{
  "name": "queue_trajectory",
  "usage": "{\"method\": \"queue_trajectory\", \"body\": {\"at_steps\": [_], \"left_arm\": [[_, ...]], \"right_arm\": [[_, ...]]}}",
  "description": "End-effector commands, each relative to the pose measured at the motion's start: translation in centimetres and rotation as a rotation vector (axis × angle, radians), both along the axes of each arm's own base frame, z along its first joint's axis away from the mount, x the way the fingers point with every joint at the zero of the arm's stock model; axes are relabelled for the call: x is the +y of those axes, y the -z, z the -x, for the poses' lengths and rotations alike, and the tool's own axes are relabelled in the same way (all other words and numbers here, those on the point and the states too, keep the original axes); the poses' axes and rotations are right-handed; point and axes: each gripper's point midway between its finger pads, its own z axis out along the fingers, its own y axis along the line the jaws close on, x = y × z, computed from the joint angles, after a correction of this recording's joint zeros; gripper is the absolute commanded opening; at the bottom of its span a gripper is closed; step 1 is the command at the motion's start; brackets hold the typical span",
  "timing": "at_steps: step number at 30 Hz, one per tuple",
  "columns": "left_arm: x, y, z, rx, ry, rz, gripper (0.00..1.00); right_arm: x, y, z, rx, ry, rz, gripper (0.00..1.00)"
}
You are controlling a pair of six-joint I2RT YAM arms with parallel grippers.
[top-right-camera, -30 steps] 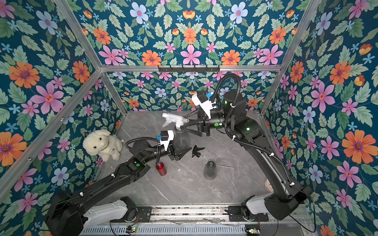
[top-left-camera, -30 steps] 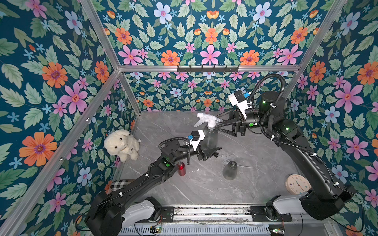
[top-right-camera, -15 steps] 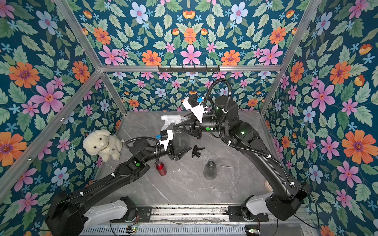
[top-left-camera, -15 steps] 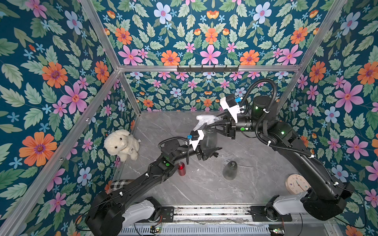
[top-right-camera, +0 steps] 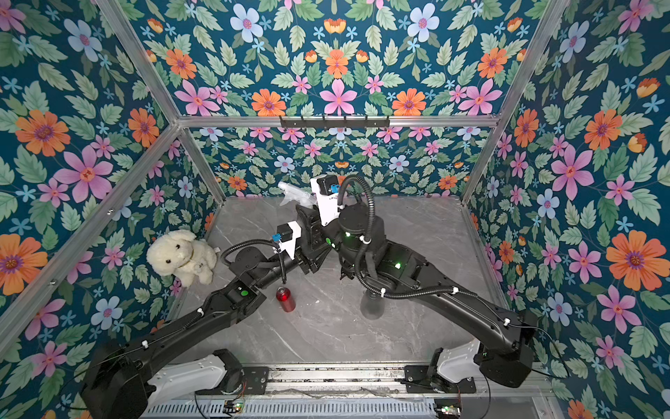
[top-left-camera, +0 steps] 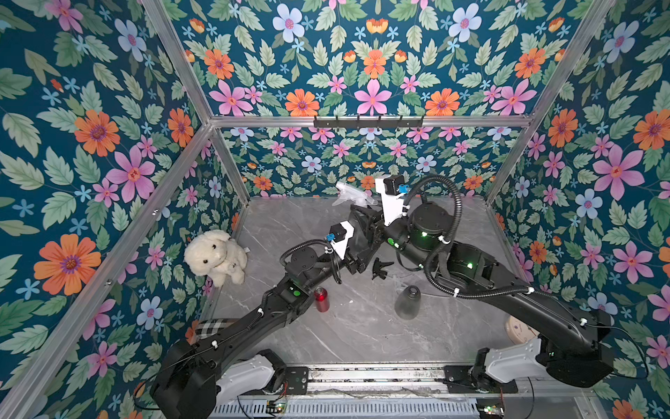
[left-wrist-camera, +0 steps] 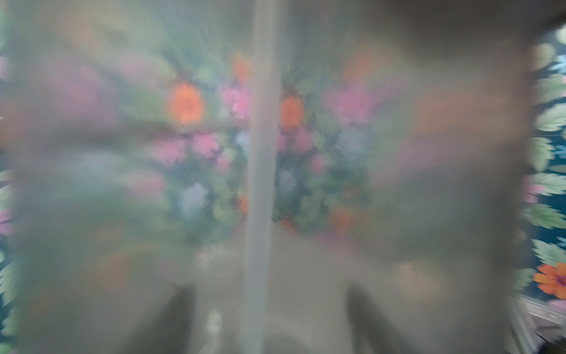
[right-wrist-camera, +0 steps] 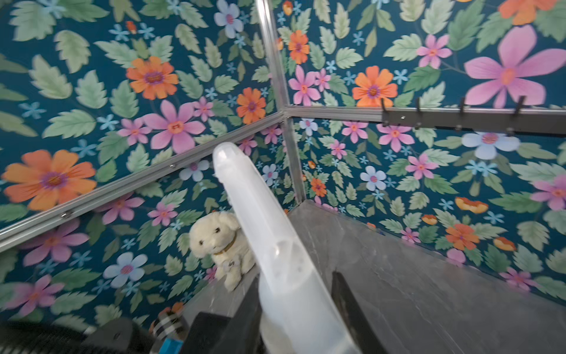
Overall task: Attach spray nozzles to spray bottles
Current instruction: Screw the spray nozzle on the spray bottle.
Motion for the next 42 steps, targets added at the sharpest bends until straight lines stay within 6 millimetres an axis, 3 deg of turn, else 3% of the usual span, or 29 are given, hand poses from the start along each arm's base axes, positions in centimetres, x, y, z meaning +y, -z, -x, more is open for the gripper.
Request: {"method": "queue_trajectory", "body": {"at_steps": [1,5,10,15,20,23,26,30,35,42], "left_arm": [[0.3,-1.3,-0.9,-0.039,-0.072,0.01,0.0],[0.4,-1.1,-1.2,-0.032,-0.096,0.004,0.0],[0.6,-1.0,-1.4,-0.025,-0.109,0.003,0.0],[0.8,-1.3,-1.3,-0.022,-0.111,0.01,0.0],[1.0,-1.5,-0.4,-0.036,-0.085,0.008,0.0],[0.6,-2.0,0.8,-0.054,-0.023,0.006,0.0],[0.1,-2.0,2.1,-0.071,0.053,-0.004,0.0],[-0.6,-1.5,3.5,-0.071,0.17,-0.022,0.0],[-0.7,-1.1,4.1,-0.036,0.294,-0.004,0.0],[-1.4,-0.8,4.7,-0.013,0.388,-0.009,0.0]], "right_arm": [[2.3,5.4,0.7,0.177,0.005,0.038,0.26],[2.5,4.6,0.3,0.162,0.041,-0.006,0.32],[1.4,1.8,1.0,0.083,0.017,-0.057,0.45],[0.7,-0.9,4.8,-0.014,-0.182,-0.121,0.59],[-2.1,-2.3,8.3,-0.074,-0.308,-0.052,0.67],[-3.7,-2.5,9.4,-0.077,-0.371,0.026,0.68],[-6.4,-2.7,7.8,-0.017,-0.439,0.01,0.67],[-8.1,-3.1,6.7,0.049,-0.638,-0.074,0.67],[-6.9,-2.9,8.0,-0.002,-0.81,-0.019,0.67],[-5.4,-2.3,6.0,0.016,-0.803,0.005,0.6]]}}
